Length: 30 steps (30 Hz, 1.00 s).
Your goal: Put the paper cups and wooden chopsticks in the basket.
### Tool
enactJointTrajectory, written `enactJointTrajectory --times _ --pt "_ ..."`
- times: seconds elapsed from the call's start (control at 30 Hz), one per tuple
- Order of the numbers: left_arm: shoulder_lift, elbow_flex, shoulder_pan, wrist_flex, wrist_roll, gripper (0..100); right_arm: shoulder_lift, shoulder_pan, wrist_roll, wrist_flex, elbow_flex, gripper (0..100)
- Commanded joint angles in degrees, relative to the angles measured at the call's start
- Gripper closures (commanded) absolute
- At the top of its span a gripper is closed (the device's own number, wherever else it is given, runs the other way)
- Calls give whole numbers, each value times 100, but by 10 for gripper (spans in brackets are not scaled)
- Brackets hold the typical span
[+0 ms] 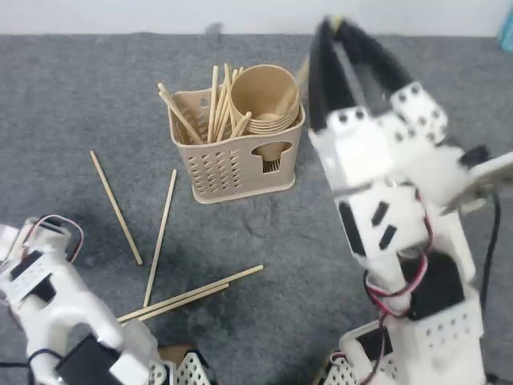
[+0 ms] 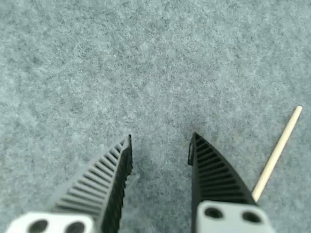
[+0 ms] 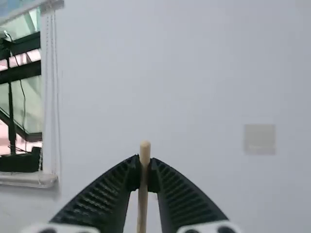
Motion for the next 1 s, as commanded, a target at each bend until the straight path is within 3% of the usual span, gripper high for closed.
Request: enactJointTrajectory --times 0.0,0.17,0.37,0.53,0.77,0.97 --pt "-26 -13 -35 -158 53 819 1349 -224 -97 -215 -1486 991" --pt "-26 -13 -35 -158 53 819 2967 -312 -105 -207 -2857 991" --pt "-26 -13 -26 -158 53 819 3785 -400 -211 382 -2998 991" --pt "-26 -13 -18 -167 53 819 4022 -409 -677 356 -2435 991" --pt "-26 -13 -18 -167 53 819 3908 -426 -686 -136 -1046 991" --pt "-26 -13 -18 -167 53 819 3424 -936 -651 -725 422 978"
